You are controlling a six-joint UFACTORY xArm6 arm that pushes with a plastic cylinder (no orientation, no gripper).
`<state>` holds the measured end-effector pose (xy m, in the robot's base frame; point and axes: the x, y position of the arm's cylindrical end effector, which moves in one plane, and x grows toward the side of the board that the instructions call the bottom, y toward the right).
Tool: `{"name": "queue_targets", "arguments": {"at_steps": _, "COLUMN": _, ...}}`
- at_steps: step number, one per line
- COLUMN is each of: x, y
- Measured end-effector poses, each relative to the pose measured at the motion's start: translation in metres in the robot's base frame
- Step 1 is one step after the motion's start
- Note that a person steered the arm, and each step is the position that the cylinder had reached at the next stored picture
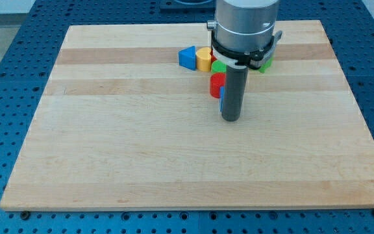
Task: Move the blue cube towards center left
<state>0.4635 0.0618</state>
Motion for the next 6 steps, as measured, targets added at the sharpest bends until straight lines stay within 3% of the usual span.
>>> {"name": "queue_targets", "arguments": {"at_steps": 1, "x": 0.0, "y": 0.0}}
{"name": "queue_targets", "arguments": {"at_steps": 3, "x": -0.002, "y": 0.062}}
{"name": "queue_targets", "arguments": {"at_steps": 4, "x": -0.026, "y": 0.07}}
{"name": "queue_targets", "arguments": {"at_steps": 6, "x": -0.031, "y": 0.001}}
